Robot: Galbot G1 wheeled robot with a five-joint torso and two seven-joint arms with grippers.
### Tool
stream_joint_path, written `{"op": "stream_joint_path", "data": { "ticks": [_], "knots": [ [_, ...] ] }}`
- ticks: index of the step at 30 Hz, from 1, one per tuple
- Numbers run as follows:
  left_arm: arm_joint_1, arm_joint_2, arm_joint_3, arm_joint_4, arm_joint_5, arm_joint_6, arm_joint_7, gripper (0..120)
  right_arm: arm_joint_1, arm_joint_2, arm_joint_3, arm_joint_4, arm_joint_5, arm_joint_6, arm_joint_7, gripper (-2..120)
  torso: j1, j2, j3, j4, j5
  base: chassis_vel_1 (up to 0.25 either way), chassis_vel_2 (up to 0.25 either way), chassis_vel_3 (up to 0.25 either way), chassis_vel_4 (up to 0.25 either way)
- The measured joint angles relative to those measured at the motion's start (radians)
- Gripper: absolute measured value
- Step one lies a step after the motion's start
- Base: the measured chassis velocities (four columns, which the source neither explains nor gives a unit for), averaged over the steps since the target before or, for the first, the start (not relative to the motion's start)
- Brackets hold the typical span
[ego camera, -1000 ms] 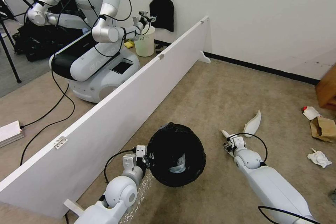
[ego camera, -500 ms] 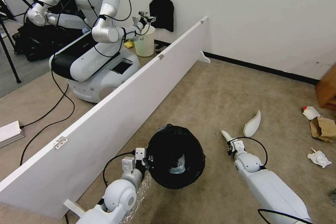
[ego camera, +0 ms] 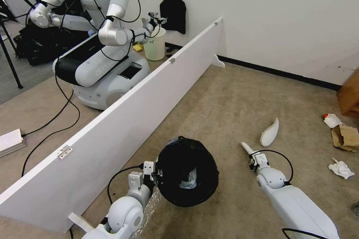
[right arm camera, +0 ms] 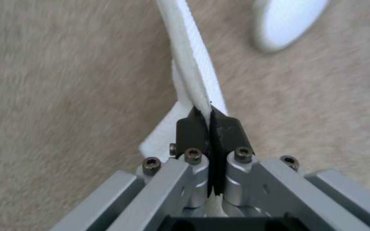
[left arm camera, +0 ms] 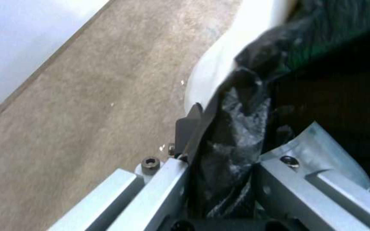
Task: Pick up the trash bin, then pick up the garbage from the floor and place it into the trash bin.
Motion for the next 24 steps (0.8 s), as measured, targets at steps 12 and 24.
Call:
{"op": "stream_joint_path", "data": {
  "ticks": [12,24],
  "knots": [
    [-0.065,0.019,0.015,0.011,-0.048,0.035,0.051,0,-0.082,-0.227,0.013,0.208,0.13,0.046,0.061,0,0.0,0.0,0.0,0.0001,0.0,0.0,0.0,0.0,0.0],
    [-0.149,-0.009,0.074,0.032,-0.104,0.096,0.04,0,-0.317,-0.466,0.249,0.455,0.158,0.164,0.001,0,0.0,0.0,0.0,-0.0002,0.0,0.0,0.0,0.0,0.0]
  ]
}}
